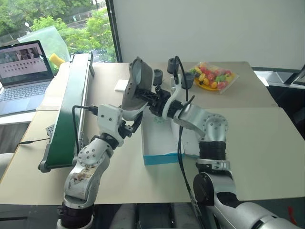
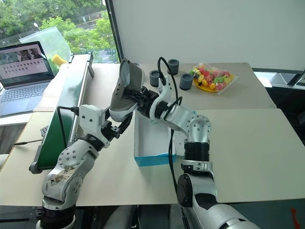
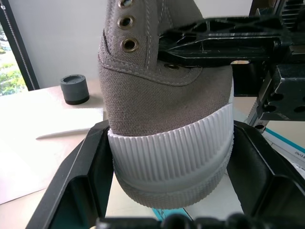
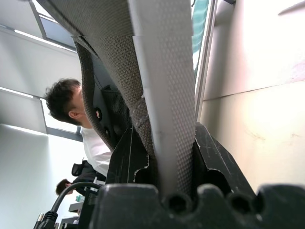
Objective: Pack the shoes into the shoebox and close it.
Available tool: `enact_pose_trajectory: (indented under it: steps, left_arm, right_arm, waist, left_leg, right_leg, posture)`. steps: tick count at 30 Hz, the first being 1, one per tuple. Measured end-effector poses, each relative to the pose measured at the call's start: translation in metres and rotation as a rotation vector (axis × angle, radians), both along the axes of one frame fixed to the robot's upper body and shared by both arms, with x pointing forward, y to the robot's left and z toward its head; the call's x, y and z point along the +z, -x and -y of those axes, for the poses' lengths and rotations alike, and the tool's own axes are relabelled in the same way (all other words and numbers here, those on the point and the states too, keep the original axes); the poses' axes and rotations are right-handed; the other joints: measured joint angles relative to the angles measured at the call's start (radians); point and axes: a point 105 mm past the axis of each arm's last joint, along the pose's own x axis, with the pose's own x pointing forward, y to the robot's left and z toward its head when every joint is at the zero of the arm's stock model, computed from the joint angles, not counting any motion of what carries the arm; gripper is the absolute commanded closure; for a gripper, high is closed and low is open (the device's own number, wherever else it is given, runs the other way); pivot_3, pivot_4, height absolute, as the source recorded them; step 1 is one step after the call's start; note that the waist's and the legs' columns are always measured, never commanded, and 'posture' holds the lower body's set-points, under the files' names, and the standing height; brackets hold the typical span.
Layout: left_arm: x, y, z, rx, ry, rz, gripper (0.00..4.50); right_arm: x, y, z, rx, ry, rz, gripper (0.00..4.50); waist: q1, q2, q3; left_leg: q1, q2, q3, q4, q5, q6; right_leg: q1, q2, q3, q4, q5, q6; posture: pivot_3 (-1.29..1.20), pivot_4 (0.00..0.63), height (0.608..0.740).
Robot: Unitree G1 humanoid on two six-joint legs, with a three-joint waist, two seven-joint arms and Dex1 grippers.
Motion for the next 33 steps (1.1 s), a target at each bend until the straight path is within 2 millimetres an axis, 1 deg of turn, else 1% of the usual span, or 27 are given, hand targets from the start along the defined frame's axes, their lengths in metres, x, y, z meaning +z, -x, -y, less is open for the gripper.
enact_pose_trajectory:
  steps: [4, 5, 7, 11, 14, 16, 19, 21, 23, 24, 25, 27, 30, 31, 33]
  left_arm:
    - [0.0, 0.0, -0.001, 0.004, -0.002, -0.001, 1.46]
    - [0.0, 0.0, -0.001, 0.005, -0.003, -0.001, 0.6]
    - [-0.002, 0.0, -0.002, 0.011, -0.008, -0.005, 0.04]
    - [-0.01, -0.001, -0.003, 0.014, -0.02, -0.038, 0.04]
    - [-0.017, 0.003, -0.006, 0.001, -0.052, -0.059, 0.04]
    - [-0.024, 0.009, -0.01, -0.007, -0.058, -0.092, 0.04]
    - [-0.025, 0.016, -0.013, -0.019, -0.063, -0.107, 0.04]
    - [-0.023, 0.021, -0.019, -0.011, -0.061, -0.108, 0.04]
    - [-0.027, 0.024, -0.024, -0.003, -0.076, -0.127, 0.04]
    - [-0.032, 0.027, -0.027, -0.004, -0.099, -0.145, 0.04]
    - [-0.036, 0.029, -0.03, -0.001, -0.114, -0.162, 0.04]
    - [-0.038, 0.03, -0.032, -0.002, -0.127, -0.171, 0.04]
    - [-0.038, 0.031, -0.031, -0.012, -0.131, -0.17, 0.04]
    - [-0.038, 0.031, -0.031, -0.015, -0.131, -0.171, 0.04]
    - [-0.039, 0.031, -0.031, -0.017, -0.131, -0.171, 0.04]
  right_arm:
    - [0.0, 0.0, -0.001, 0.0, 0.002, 0.001, 4.07]
    - [0.0, 0.0, -0.001, -0.001, 0.002, 0.001, 4.09]
    - [0.001, 0.001, -0.001, 0.005, -0.005, 0.002, 4.09]
    - [0.004, 0.002, -0.003, 0.013, -0.016, 0.009, 4.09]
    - [0.001, -0.004, 0.001, -0.042, 0.01, 0.009, 4.09]
    - [-0.004, -0.016, 0.011, -0.124, 0.056, 0.0, 4.09]
    - [-0.004, -0.031, 0.027, -0.194, 0.145, 0.015, 4.09]
    - [0.005, -0.043, 0.049, -0.252, 0.215, 0.055, 4.09]
    - [0.014, -0.048, 0.065, -0.282, 0.263, 0.087, 4.09]
    - [0.016, -0.048, 0.077, -0.273, 0.327, 0.103, 4.09]
    - [0.016, -0.046, 0.084, -0.259, 0.382, 0.106, 4.09]
    - [0.01, -0.043, 0.091, -0.221, 0.479, 0.092, 4.09]
    - [-0.011, -0.028, 0.089, -0.089, 0.627, 0.032, 4.09]
    - [-0.02, -0.02, 0.086, -0.028, 0.675, 0.003, 4.09]
    - [-0.03, -0.008, 0.08, 0.044, 0.739, -0.025, 4.09]
  waist:
    - [0.0, 0.0, 0.0]
    - [0.0, 0.0, 0.0]
    - [0.0, 0.0, 0.0]
    - [0.0, 0.0, 0.0]
    - [-0.001, 0.0, 0.0]
    - [-0.001, 0.0, 0.0]
    - [0.002, 0.0, 0.0]
    - [0.006, 0.0, 0.0]
    - [0.005, 0.0, 0.0]
    - [0.005, 0.0, 0.0]
    - [0.005, 0.0, 0.0]
    - [0.002, 0.0, 0.0]
    - [-0.002, 0.0, 0.0]
    - [-0.002, 0.0, 0.0]
    - [0.0, 0.0, 0.0]
  left_leg:
    - [0.0, 0.001, 0.0, 0.0, 0.0, 0.0]
    - [0.0, 0.001, 0.0, 0.0, 0.0, 0.0]
    - [0.0, 0.001, 0.001, 0.0, 0.0, 0.0]
    - [0.0, 0.002, 0.001, 0.0, 0.0, 0.0]
    - [0.001, 0.002, 0.002, 0.0, -0.001, 0.0]
    - [0.001, 0.003, 0.002, 0.0, -0.001, 0.0]
    - [0.001, 0.003, 0.003, 0.0, -0.001, 0.0]
    - [0.0, 0.003, 0.003, 0.0, -0.001, 0.0]
    - [0.001, 0.004, 0.003, 0.0, -0.001, 0.001]
    - [0.0, 0.004, 0.003, -0.001, -0.001, 0.002]
    - [0.0, 0.005, 0.004, -0.001, -0.002, 0.002]
    - [0.0, 0.005, 0.004, -0.001, -0.002, 0.003]
    - [0.0, 0.007, 0.005, -0.001, -0.002, 0.003]
    - [0.0, 0.007, 0.006, -0.001, -0.002, 0.003]
    - [0.0, 0.008, 0.006, -0.001, -0.002, 0.003]
  right_leg:
    - [0.0, 0.0, 0.0, 0.0, 0.0, 0.0]
    - [0.0, 0.001, 0.0, 0.0, 0.0, 0.0]
    - [0.0, 0.001, 0.001, 0.0, 0.0, 0.0]
    - [0.0, 0.001, 0.001, 0.0, 0.0, 0.0]
    - [0.0, 0.002, 0.002, 0.0, 0.0, -0.001]
    - [0.0, 0.003, 0.002, 0.0, 0.0, -0.001]
    - [-0.001, 0.003, 0.002, -0.001, 0.001, -0.001]
    - [0.0, 0.003, 0.002, -0.002, 0.001, -0.001]
    - [0.0, 0.003, 0.002, -0.004, 0.001, -0.001]
    - [0.001, 0.004, 0.002, -0.005, 0.001, -0.002]
    - [0.001, 0.004, 0.002, -0.006, 0.001, -0.002]
    - [0.0, 0.004, 0.002, -0.007, 0.001, -0.002]
    - [0.0, 0.006, 0.004, -0.007, 0.002, -0.004]
    - [0.0, 0.006, 0.004, -0.007, 0.003, -0.004]
    - [0.001, 0.006, 0.004, -0.007, 0.003, -0.004]
  posture:
    - [0.0, 0.15, 0.74]
    - [0.0, 0.15, 0.74]
    - [0.0, 0.15, 0.74]
    - [0.0, 0.15, 0.74]
    - [0.0, 0.15, 0.74]
    - [0.0, 0.15, 0.74]
    - [0.0, 0.15, 0.74]
    - [0.0, 0.15, 0.74]
    - [0.0, 0.15, 0.74]
    - [0.0, 0.15, 0.74]
    - [0.0, 0.15, 0.74]
    - [0.0, 0.15, 0.74]
    - [0.0, 0.15, 0.74]
    - [0.0, 0.15, 0.74]
    - [0.0, 0.15, 0.74]
